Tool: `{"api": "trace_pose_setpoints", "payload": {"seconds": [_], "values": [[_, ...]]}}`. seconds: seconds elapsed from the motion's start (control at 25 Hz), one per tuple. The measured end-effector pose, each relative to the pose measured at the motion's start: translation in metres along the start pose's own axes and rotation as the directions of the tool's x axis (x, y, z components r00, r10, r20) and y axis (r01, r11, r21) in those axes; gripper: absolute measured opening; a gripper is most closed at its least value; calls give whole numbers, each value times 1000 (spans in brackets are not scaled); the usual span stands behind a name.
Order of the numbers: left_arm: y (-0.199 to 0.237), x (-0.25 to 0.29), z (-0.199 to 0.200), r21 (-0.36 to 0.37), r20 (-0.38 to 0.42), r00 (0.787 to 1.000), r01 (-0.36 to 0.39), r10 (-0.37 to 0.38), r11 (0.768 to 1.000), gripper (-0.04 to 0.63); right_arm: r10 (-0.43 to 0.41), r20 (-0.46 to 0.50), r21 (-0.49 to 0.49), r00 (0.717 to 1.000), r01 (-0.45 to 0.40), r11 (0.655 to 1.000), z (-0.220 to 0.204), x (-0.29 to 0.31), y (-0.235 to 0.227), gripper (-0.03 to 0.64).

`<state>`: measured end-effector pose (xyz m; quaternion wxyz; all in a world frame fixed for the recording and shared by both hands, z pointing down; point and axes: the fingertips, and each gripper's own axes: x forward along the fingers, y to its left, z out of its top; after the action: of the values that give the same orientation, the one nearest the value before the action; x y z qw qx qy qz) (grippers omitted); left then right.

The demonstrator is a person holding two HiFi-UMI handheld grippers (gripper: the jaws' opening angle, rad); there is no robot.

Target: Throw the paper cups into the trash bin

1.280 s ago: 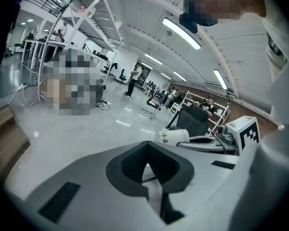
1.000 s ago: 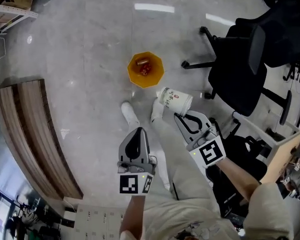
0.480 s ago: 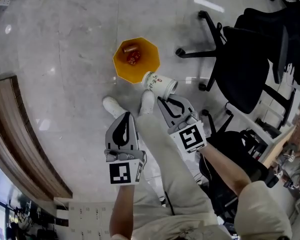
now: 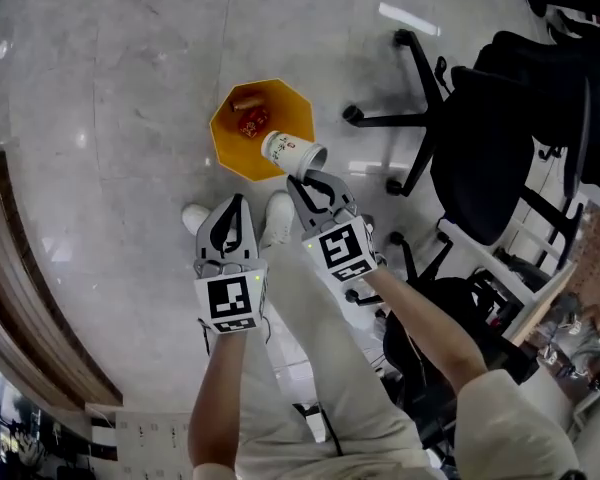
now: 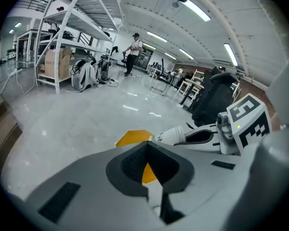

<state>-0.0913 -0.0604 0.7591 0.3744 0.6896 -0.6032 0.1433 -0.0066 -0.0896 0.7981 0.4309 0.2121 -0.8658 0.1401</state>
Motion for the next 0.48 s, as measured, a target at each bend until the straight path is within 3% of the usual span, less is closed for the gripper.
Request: {"api": "trace_pose_setpoints", "payload": {"seconds": [0.12, 0.48], "values": [[12, 15, -14, 40, -10, 1000, -25, 25, 999, 5, -1, -29, -27, 1000, 0, 1000, -11, 21, -2, 31], [23, 67, -47, 15, -47, 998, -35, 36, 999, 5, 36, -82, -88, 996, -43, 995, -37, 61, -3, 31]]}}
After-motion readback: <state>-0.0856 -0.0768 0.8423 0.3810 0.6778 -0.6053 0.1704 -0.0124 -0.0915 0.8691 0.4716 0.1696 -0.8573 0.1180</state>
